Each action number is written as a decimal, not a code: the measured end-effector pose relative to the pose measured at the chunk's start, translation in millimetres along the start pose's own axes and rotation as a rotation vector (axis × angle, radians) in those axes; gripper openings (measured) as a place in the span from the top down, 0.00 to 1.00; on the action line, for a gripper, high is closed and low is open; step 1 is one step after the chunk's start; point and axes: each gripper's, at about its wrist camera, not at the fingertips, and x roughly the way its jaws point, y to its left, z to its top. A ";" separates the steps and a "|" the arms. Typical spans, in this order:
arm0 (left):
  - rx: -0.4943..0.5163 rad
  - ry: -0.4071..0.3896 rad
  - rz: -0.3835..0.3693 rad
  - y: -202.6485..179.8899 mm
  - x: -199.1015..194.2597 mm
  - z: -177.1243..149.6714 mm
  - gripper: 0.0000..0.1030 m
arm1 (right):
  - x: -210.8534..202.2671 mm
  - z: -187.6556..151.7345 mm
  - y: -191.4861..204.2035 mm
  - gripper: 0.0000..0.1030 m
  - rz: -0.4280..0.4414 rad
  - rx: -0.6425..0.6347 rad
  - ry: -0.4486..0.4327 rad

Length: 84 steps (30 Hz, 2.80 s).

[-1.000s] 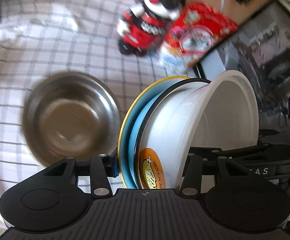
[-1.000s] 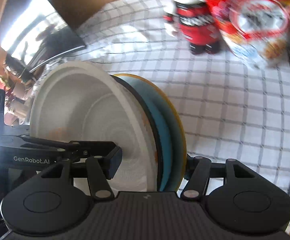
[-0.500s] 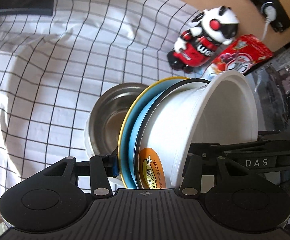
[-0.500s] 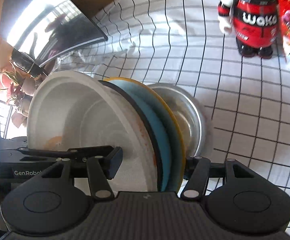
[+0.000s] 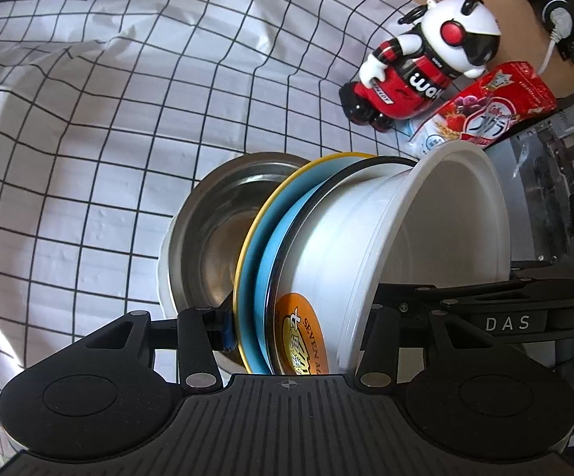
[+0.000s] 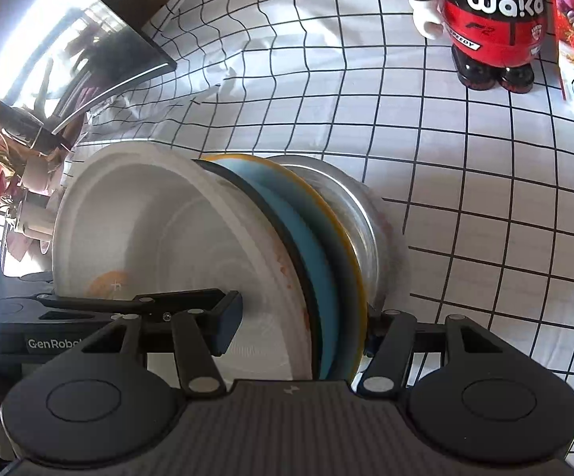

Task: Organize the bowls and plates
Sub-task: 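Lower the nested bowl stack into the steel bowl with both tools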

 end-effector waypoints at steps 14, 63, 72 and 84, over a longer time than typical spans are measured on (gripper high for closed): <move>-0.017 0.042 0.104 17.6 27.6 8.3 0.53 | 30.1 16.1 -0.7 0.41 -0.056 -0.042 0.043; -0.021 0.114 0.057 29.6 21.0 18.9 0.63 | 36.0 26.6 1.1 0.45 -0.092 -0.054 0.097; 0.114 0.080 0.186 5.2 21.6 18.0 0.66 | 35.7 25.2 3.9 0.45 -0.105 -0.061 0.082; 0.148 0.013 0.228 -4.8 -3.7 27.4 0.57 | 0.8 18.6 35.6 0.45 -0.212 -0.293 -0.084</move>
